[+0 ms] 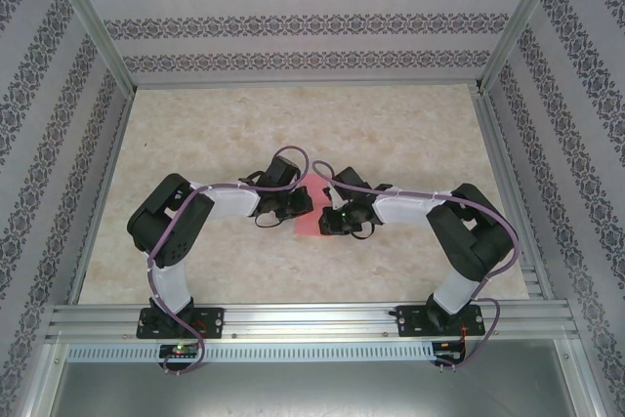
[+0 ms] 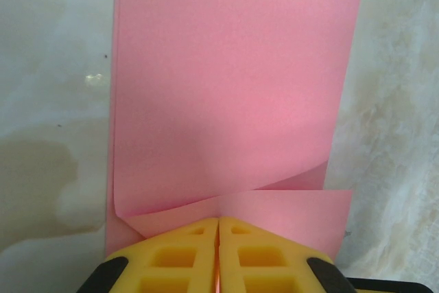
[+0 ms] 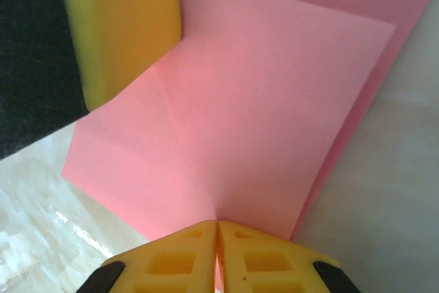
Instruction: Fold a paper plane with a square sheet of paper (pick it up from the middle)
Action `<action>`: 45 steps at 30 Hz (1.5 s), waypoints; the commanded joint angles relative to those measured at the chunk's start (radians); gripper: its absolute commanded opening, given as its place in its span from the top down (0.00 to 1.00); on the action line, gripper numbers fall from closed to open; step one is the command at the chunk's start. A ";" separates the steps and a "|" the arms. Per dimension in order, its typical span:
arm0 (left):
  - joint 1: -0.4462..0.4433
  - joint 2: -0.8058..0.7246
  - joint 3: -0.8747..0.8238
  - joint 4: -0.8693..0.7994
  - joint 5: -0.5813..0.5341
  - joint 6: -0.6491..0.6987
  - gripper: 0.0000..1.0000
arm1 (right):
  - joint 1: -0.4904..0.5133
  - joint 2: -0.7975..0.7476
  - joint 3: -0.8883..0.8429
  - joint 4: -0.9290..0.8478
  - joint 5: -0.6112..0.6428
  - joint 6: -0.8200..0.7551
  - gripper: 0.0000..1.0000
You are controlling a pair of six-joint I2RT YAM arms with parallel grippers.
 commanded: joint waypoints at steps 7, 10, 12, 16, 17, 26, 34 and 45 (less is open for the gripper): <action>-0.011 0.083 -0.038 -0.172 -0.103 -0.008 0.90 | -0.005 -0.025 -0.122 -0.069 -0.066 -0.038 0.88; -0.011 0.084 -0.037 -0.170 -0.101 -0.006 0.90 | -0.006 -0.056 -0.130 -0.074 -0.067 -0.033 0.88; -0.011 0.085 -0.035 -0.169 -0.099 -0.006 0.90 | -0.007 -0.062 -0.130 -0.073 -0.069 -0.027 0.88; -0.011 0.084 -0.037 -0.168 -0.096 -0.006 0.90 | -0.007 -0.051 -0.127 -0.087 -0.055 -0.026 0.88; -0.011 0.085 -0.037 -0.167 -0.095 -0.005 0.90 | -0.008 -0.051 -0.129 -0.093 -0.052 -0.029 0.88; -0.011 0.084 -0.038 -0.148 -0.076 0.004 0.90 | -0.047 -0.173 -0.127 -0.067 -0.057 -0.049 0.88; -0.012 0.081 -0.034 -0.142 -0.068 0.006 0.90 | -0.044 -0.148 0.004 -0.003 -0.059 -0.021 0.88; -0.012 0.078 -0.031 -0.141 -0.059 0.008 0.90 | -0.014 0.019 0.060 -0.020 -0.060 -0.027 0.88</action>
